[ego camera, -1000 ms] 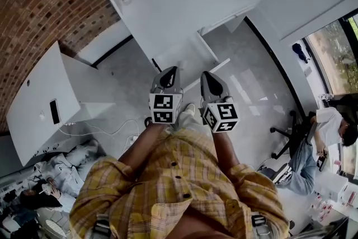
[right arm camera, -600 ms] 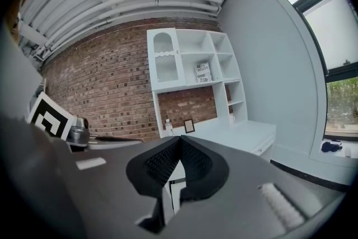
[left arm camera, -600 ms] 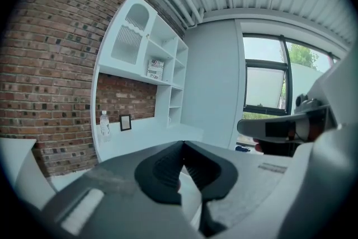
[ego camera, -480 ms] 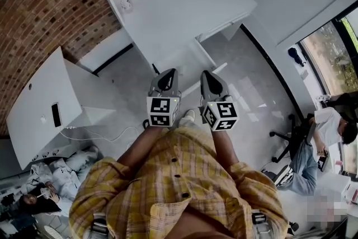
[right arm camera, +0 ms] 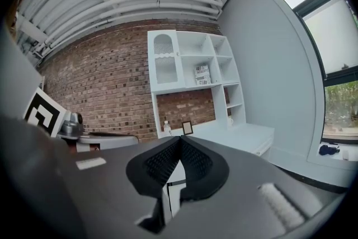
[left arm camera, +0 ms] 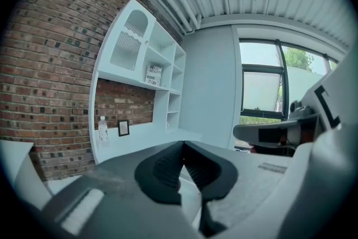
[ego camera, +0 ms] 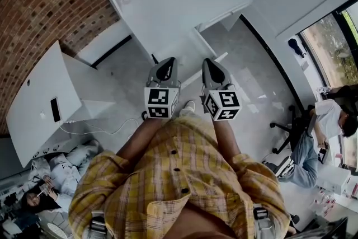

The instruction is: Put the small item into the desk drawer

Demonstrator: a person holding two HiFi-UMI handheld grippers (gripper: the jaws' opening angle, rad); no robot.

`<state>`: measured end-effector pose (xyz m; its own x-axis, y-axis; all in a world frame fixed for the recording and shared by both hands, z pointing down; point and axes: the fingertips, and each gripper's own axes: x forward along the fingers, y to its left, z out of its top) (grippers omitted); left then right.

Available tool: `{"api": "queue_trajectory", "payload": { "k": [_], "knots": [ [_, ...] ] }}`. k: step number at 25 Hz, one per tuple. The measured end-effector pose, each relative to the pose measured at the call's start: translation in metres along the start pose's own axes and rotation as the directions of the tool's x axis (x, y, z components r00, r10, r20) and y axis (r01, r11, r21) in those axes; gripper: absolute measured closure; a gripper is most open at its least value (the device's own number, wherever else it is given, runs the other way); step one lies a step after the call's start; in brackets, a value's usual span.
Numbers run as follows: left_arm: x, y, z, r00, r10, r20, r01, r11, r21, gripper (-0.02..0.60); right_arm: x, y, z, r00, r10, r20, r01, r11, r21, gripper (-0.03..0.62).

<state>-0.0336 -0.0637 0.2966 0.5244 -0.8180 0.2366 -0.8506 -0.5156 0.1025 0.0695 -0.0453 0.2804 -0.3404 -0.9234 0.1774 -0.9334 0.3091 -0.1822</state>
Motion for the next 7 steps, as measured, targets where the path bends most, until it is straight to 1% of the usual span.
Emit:
{"api": "queue_trajectory", "payload": {
  "k": [7],
  "knots": [
    [-0.0005, -0.0003, -0.0014, 1.000, -0.013, 0.009, 0.013, 1.000, -0.005, 0.581, -0.0002, -0.0041, 0.0004, 1.000, -0.009, 0.005, 0.009, 1.000, -0.005, 0.599]
  ]
}}
